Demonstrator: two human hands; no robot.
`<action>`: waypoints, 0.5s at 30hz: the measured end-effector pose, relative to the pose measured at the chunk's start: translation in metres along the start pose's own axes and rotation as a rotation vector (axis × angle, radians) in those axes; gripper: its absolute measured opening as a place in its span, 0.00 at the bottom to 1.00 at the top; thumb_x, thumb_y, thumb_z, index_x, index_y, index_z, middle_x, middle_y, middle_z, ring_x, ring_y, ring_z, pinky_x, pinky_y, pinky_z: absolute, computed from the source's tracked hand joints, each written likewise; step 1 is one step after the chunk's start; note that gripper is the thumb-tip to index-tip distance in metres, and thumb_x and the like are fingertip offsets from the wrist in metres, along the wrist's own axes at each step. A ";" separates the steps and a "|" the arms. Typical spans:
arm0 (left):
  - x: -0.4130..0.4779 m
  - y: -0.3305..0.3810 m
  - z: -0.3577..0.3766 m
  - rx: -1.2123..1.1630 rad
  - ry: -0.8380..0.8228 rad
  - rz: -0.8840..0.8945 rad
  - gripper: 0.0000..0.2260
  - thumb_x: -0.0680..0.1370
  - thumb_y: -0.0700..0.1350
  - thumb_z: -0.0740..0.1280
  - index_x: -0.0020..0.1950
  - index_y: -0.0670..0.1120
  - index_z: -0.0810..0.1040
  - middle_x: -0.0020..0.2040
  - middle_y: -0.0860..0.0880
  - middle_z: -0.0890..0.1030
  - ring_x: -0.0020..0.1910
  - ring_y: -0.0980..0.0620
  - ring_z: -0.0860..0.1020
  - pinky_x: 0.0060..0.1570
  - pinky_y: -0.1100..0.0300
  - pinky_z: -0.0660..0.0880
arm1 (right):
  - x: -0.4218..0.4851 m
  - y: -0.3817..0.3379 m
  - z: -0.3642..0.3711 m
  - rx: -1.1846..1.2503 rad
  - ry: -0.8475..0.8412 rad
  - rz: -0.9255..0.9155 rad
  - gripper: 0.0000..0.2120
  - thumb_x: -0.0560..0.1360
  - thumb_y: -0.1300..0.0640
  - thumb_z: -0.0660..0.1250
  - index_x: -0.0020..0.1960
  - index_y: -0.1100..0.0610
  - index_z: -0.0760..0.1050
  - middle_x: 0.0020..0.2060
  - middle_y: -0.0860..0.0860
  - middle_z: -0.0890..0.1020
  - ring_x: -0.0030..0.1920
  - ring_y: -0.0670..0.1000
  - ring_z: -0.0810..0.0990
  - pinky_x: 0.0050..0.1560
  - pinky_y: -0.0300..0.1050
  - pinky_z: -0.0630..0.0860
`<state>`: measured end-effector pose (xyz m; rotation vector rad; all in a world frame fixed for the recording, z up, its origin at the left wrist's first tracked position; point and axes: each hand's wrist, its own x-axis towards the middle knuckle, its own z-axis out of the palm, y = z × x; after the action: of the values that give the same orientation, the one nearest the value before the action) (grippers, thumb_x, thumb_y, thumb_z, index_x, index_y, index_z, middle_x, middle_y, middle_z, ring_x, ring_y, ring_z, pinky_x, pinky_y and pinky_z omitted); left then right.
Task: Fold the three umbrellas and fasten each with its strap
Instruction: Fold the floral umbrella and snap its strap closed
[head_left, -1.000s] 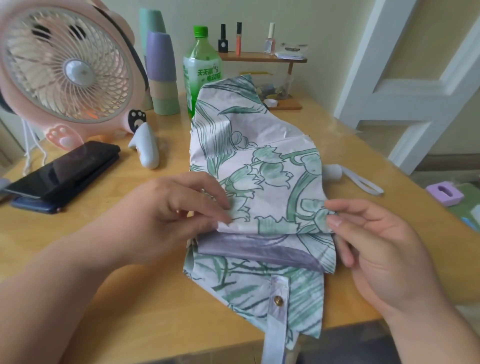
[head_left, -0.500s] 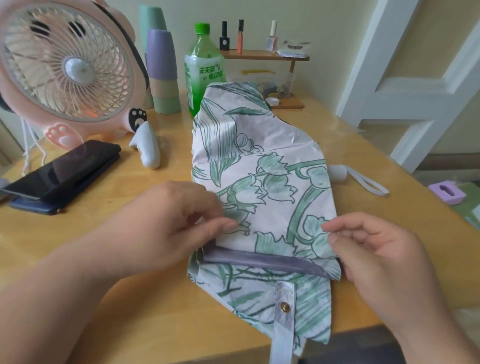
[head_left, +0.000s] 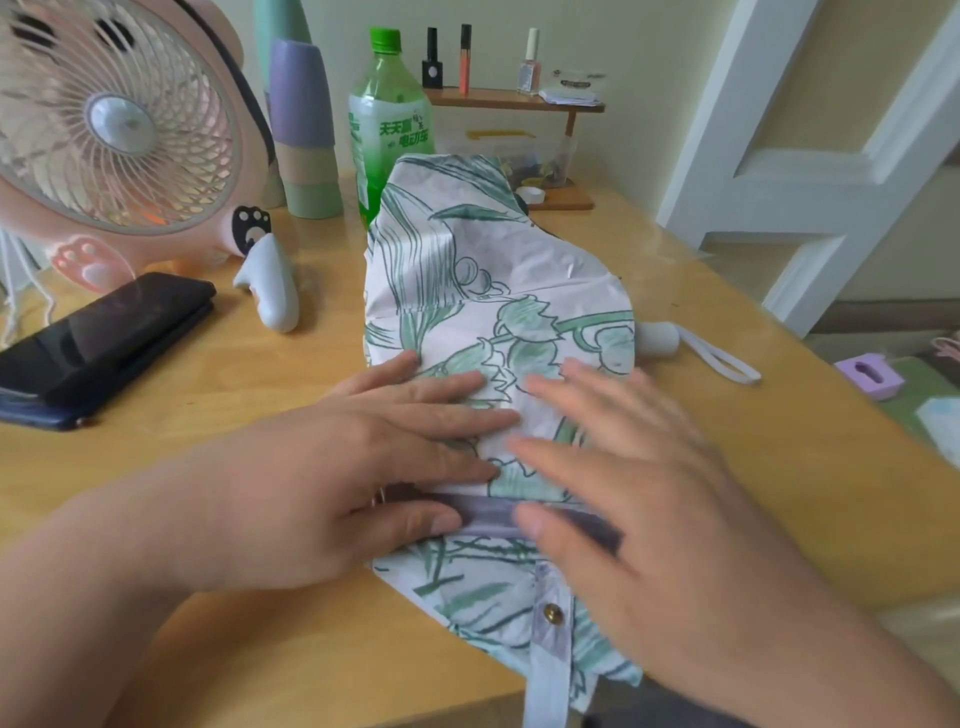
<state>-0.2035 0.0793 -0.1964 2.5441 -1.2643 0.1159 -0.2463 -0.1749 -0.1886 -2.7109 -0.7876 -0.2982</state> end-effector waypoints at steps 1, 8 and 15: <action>0.000 0.000 0.001 -0.008 -0.009 0.015 0.20 0.83 0.57 0.61 0.75 0.57 0.73 0.79 0.62 0.63 0.81 0.57 0.55 0.78 0.48 0.48 | 0.003 -0.004 0.004 -0.003 -0.090 -0.040 0.27 0.82 0.35 0.52 0.76 0.43 0.69 0.81 0.40 0.60 0.81 0.40 0.49 0.80 0.48 0.45; -0.015 -0.013 0.000 -0.154 0.001 -0.059 0.19 0.80 0.66 0.61 0.70 0.65 0.74 0.68 0.74 0.72 0.72 0.70 0.66 0.79 0.60 0.51 | -0.023 0.010 0.021 -0.153 -0.301 0.028 0.35 0.83 0.33 0.43 0.64 0.49 0.84 0.68 0.45 0.79 0.68 0.44 0.78 0.61 0.49 0.80; -0.012 -0.005 -0.011 -0.059 0.206 -0.098 0.12 0.80 0.63 0.64 0.58 0.60 0.81 0.39 0.69 0.81 0.37 0.67 0.79 0.59 0.53 0.78 | 0.001 0.004 -0.058 -0.047 -0.283 0.286 0.37 0.65 0.18 0.37 0.55 0.33 0.75 0.50 0.23 0.77 0.50 0.31 0.77 0.51 0.32 0.76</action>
<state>-0.2064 0.0943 -0.1896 2.4649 -1.0490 0.3055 -0.2504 -0.1972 -0.1355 -2.8987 -0.4536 0.1364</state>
